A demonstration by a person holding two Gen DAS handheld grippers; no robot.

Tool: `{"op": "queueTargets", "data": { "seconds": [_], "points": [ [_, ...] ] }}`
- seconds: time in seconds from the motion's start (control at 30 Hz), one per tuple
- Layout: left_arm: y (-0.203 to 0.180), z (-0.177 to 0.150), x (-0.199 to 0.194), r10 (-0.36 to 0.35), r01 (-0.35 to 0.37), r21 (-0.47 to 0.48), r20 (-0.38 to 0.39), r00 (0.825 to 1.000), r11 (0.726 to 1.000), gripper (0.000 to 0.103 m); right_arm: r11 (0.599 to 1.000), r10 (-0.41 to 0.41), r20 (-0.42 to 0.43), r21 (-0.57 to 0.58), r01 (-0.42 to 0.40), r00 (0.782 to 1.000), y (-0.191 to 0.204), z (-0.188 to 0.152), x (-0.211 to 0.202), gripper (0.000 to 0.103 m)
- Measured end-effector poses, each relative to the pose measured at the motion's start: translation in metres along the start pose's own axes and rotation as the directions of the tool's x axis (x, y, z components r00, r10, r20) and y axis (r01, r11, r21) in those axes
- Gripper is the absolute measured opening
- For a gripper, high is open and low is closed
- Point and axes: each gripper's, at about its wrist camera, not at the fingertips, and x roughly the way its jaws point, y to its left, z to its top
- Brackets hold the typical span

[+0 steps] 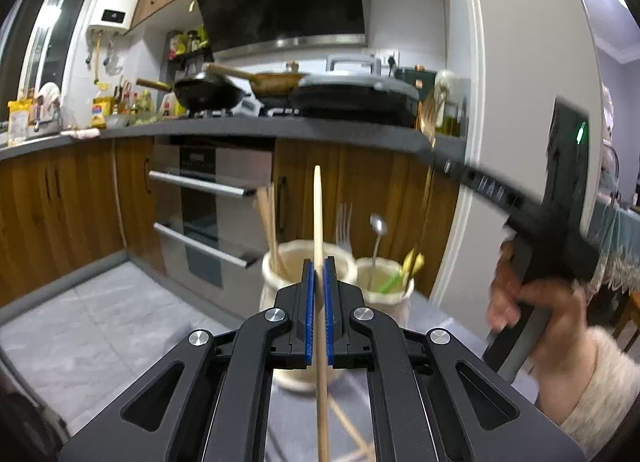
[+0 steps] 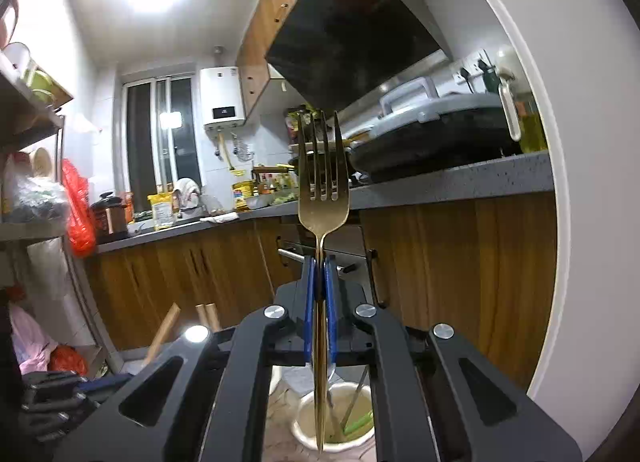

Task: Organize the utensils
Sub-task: 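Insert the chopstick into the tall pot while the right inserts the gold fork into the small pot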

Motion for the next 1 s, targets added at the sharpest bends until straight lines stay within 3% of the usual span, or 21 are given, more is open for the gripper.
{"op": "queueTargets", "data": {
  "seconds": [0.23,0.43,0.7,1.0],
  "points": [
    [-0.004,0.043,0.033,0.042,-0.041,-0.014,0.145,0.989,0.999,0.005,0.999,-0.028,-0.044,0.016,0.029,0.999,-0.008,-0.023,0.022,0.005],
    [-0.004,0.055,0.064,0.115,-0.113,-0.023,0.242,0.964,0.993,0.005,0.997,-0.018,-0.126,0.076,0.028,0.992,-0.021,-0.037,0.032,0.005],
    [-0.003,0.037,0.094,0.15,-0.15,-0.016,0.218,0.964,0.989,0.005,0.998,-0.008,-0.147,0.066,0.018,0.989,-0.022,-0.042,0.036,0.005],
    [0.004,0.003,0.064,0.135,-0.132,-0.03,0.181,0.974,0.991,0.005,0.999,-0.023,-0.192,0.042,0.031,0.981,-0.022,-0.048,0.036,0.005]
  ]
}}
